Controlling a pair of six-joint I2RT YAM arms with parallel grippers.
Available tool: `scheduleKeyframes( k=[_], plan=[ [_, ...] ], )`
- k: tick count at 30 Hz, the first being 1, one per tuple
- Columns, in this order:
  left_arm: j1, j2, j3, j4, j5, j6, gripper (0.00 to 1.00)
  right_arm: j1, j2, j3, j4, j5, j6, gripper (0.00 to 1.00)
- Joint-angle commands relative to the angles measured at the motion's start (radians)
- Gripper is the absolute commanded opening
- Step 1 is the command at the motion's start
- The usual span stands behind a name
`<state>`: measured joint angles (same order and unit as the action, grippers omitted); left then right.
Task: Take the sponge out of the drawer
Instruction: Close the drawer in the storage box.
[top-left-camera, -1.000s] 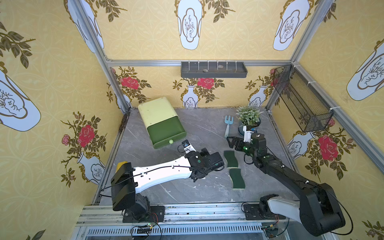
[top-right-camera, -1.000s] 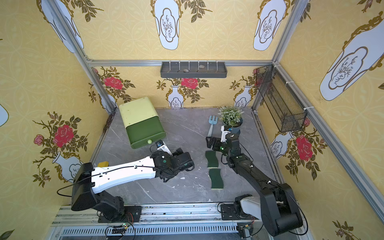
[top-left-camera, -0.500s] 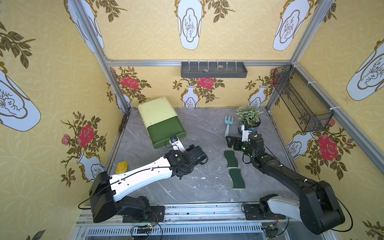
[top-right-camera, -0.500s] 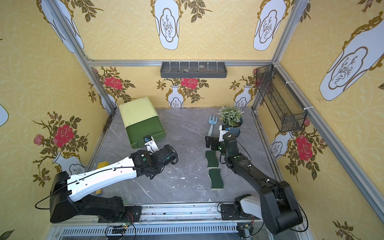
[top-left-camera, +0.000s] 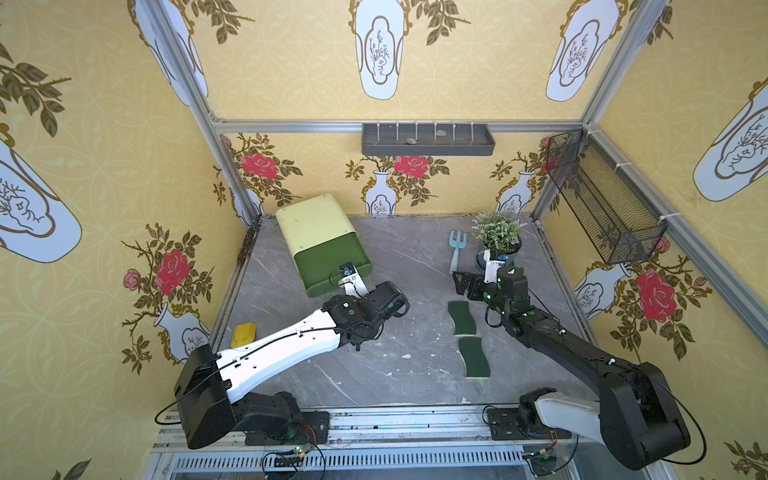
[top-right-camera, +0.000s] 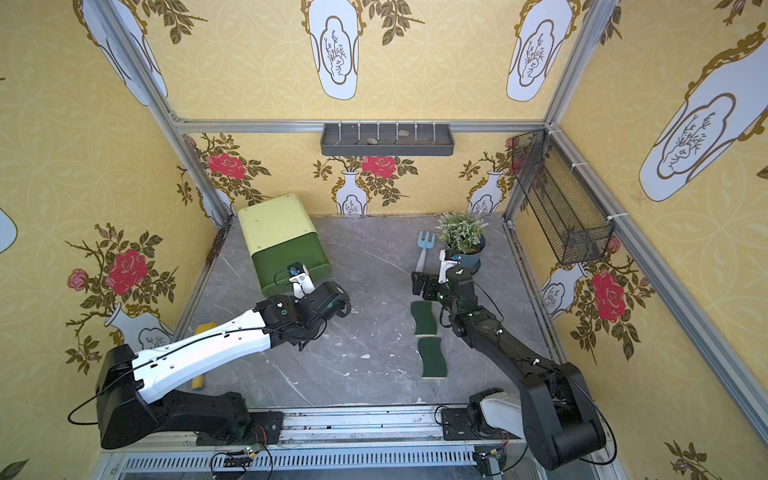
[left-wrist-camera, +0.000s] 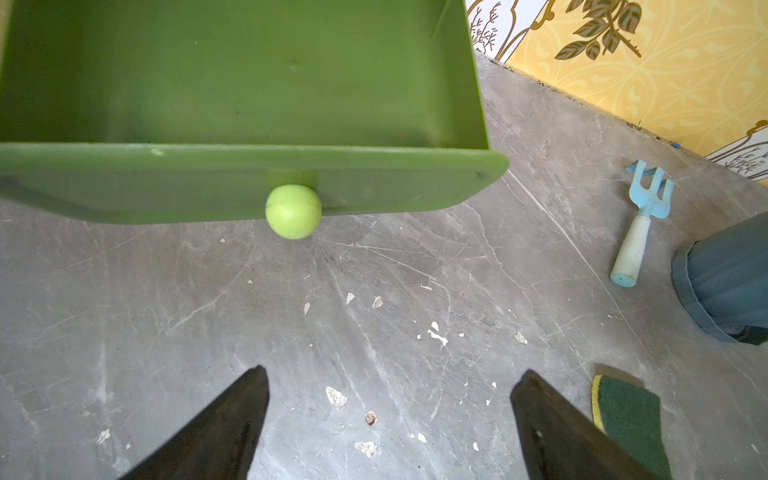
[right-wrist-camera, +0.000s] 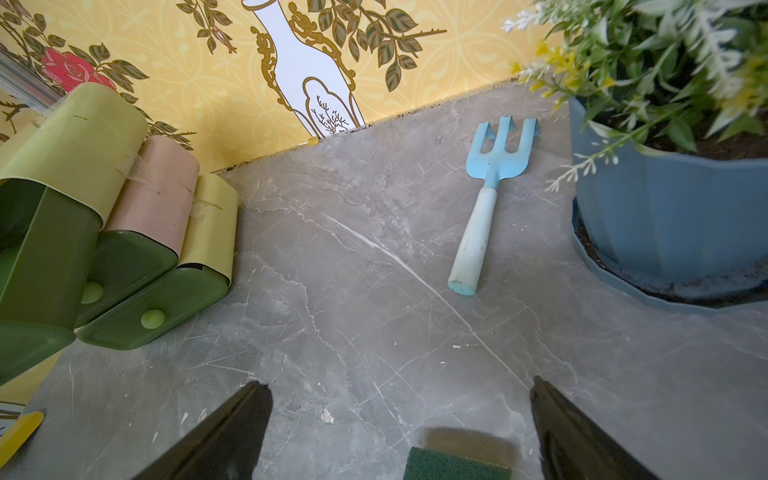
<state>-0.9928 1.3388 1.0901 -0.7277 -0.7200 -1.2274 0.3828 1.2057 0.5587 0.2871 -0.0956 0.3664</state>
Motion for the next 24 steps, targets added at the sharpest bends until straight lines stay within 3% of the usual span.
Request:
scheduleKeyframes(
  k=[1, 24],
  plan=[
    [0.020, -0.015, -0.021, 0.075, 0.036, 0.082, 0.96, 0.001, -0.002, 0.003, 0.030, 0.013, -0.008, 1.00],
    [0.216, -0.055, -0.088, 0.199, 0.110, 0.240, 0.91, 0.002, -0.004, 0.002, 0.025, 0.025, -0.008, 1.00]
  ],
)
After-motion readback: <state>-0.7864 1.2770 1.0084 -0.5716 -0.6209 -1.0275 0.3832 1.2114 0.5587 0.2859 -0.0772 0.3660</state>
